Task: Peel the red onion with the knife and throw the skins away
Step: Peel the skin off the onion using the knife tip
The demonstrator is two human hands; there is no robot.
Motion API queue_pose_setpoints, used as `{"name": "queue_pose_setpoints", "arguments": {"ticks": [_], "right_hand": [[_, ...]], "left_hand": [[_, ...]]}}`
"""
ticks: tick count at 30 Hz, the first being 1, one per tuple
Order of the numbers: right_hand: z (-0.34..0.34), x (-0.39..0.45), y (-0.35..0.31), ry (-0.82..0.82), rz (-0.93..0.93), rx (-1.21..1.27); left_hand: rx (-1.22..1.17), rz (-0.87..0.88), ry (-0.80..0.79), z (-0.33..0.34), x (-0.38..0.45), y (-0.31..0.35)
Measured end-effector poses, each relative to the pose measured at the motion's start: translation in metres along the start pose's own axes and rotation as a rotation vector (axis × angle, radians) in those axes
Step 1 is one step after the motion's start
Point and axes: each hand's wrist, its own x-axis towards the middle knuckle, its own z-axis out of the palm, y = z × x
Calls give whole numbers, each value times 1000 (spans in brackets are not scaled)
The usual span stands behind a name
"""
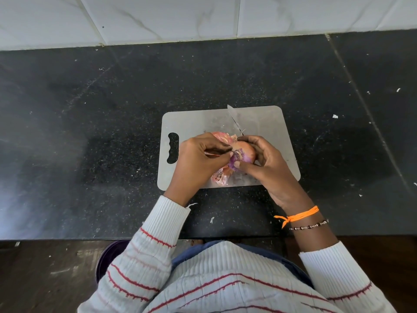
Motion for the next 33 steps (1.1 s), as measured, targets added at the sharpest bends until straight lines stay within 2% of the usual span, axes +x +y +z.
{"name": "queue_pose_setpoints", "arguments": {"ticks": [3,8,11,15,22,27,30,33], "right_hand": [[3,0,0,13,9,10],[3,2,5,14,45,93],[2,2,6,7,49,118],[2,2,6,3,58,117],[2,2,5,59,17,93],[2,2,6,62,11,57],[1,2,4,43,10,125],[-1,2,0,-7,20,354]], "left_hand": [[34,28,15,1,0,-2],[-79,-119,12,-2,1,-3],[-110,-144,-10,-3,0,-1],[-45,-92,-8,-1,-1,-1],[-5,-35,110,8,-3,3],[175,57,72,13,-4,3],[175,-14,71,14,-1,-3],[114,-150,64,16,0,-15]]}}
